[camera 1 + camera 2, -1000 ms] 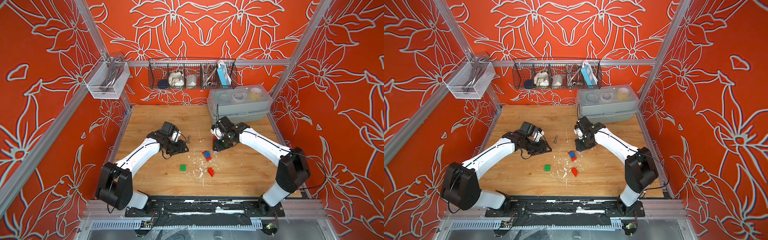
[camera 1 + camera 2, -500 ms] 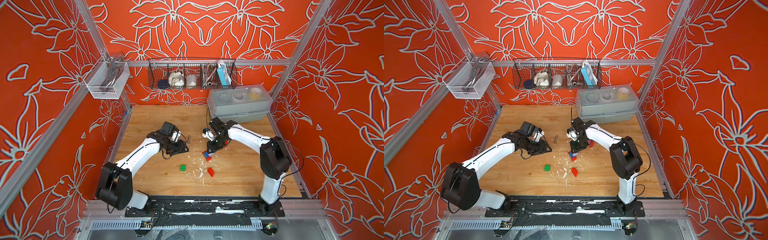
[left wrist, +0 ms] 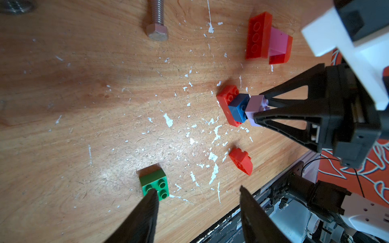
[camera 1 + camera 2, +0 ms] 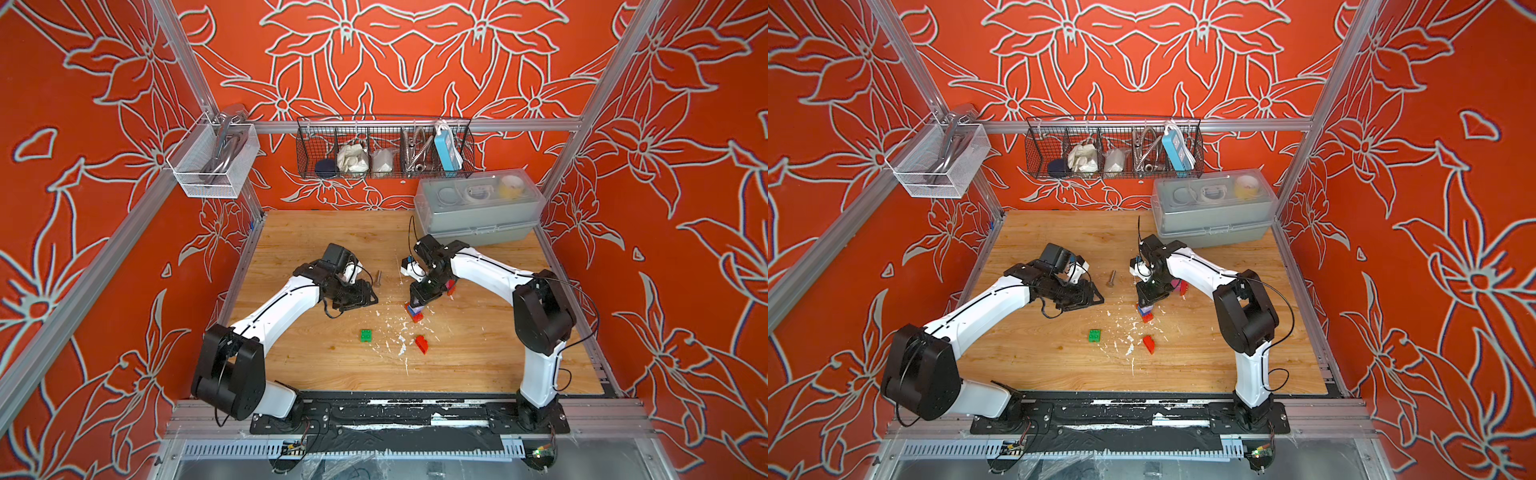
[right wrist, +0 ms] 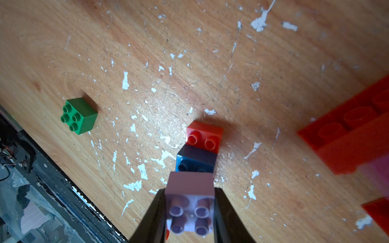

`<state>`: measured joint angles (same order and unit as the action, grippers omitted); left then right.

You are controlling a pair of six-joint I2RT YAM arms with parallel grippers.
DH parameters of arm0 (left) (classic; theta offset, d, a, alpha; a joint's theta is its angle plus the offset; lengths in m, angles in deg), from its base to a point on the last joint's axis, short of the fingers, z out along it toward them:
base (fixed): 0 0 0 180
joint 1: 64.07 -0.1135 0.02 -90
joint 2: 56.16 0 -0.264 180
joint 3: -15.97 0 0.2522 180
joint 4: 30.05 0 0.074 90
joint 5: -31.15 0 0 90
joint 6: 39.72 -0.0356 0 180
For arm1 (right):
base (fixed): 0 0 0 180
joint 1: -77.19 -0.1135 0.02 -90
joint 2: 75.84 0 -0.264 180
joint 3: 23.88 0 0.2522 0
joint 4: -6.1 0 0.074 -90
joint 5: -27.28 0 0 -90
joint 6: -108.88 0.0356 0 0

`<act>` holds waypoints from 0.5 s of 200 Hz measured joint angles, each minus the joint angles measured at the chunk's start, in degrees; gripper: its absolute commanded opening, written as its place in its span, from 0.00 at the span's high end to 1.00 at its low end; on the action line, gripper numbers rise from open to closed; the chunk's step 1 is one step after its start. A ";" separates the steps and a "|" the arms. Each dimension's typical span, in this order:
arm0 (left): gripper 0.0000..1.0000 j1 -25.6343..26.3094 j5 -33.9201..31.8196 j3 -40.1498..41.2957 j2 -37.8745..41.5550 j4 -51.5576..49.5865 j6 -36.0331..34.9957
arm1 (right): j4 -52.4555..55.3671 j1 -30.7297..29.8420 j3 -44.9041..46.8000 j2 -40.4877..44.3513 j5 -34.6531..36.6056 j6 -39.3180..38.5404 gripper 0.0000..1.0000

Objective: Assemble the number 1 with lego
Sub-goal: Assemble the lego brick with the lego brick.

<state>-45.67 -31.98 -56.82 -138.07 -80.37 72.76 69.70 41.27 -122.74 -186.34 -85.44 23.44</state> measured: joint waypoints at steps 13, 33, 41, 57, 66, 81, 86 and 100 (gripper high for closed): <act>0.40 0.00 0.00 0.00 0.00 0.00 0.00 | -0.15 -0.35 -0.09 -0.11 0.24 0.02 0.75; 0.40 0.00 -0.02 0.00 0.00 0.00 0.00 | -0.11 -1.09 -0.24 -0.15 0.83 0.09 0.75; 0.40 0.00 0.00 0.00 0.00 0.00 0.00 | -0.07 -1.46 -0.37 -0.24 1.36 0.13 0.74; 0.40 0.00 0.00 0.00 0.00 0.00 0.00 | 0.42 -2.34 -1.01 -0.46 3.06 0.37 0.74; 0.40 0.00 0.00 0.00 0.00 0.00 0.00 | 0.81 -2.95 -1.55 -0.66 4.48 0.52 0.75; 0.40 0.00 0.00 0.00 0.00 0.00 0.00 | 1.05 -4.09 -2.03 -0.94 6.75 1.14 0.74; 0.40 0.00 0.00 0.00 0.00 0.00 0.00 | 1.18 -4.39 -2.21 -0.98 7.48 1.40 0.74; 0.40 0.00 0.00 0.00 0.00 0.00 0.00 | 1.25 -5.25 -2.34 -0.98 9.01 2.40 0.74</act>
<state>-45.67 -31.98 -56.82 -138.07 -80.37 72.76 70.95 36.03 -125.08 -187.32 -76.43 25.84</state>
